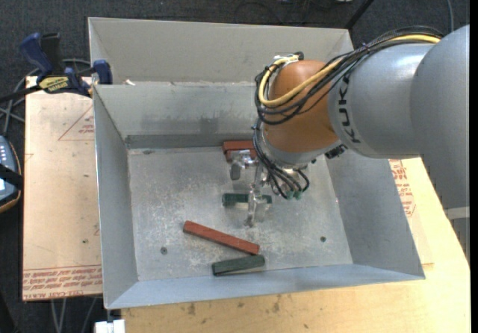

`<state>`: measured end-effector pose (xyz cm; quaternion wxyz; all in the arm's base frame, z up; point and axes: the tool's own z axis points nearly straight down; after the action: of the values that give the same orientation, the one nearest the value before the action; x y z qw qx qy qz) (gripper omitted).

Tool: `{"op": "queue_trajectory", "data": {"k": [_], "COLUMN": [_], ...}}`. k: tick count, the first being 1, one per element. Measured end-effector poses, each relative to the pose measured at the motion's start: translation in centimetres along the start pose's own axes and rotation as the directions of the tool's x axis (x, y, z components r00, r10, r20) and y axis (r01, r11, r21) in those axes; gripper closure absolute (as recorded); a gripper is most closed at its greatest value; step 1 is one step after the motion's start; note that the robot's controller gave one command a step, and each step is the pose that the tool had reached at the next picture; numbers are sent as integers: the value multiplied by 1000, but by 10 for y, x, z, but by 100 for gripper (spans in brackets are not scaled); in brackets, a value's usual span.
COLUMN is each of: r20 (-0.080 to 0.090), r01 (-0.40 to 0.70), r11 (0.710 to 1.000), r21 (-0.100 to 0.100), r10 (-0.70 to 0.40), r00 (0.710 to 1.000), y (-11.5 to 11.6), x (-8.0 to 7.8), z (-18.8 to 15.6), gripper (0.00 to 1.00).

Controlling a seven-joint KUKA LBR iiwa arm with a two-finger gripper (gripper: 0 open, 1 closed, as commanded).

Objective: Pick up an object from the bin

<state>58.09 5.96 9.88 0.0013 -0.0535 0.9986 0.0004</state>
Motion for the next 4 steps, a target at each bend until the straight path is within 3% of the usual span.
{"op": "queue_trajectory", "data": {"k": [1, 2, 4], "r20": [-1, 2, 0], "r01": [-142, -97, -98], "r11": [990, 995, 995], "r21": [0, 0, 0], "r10": [142, 97, 98], "r00": [990, 995, 995], "y": [-20, -15, -15], "x": [4, 9, 9], "z": [25, 27, 27], "gripper": [0, 100, 100]}}
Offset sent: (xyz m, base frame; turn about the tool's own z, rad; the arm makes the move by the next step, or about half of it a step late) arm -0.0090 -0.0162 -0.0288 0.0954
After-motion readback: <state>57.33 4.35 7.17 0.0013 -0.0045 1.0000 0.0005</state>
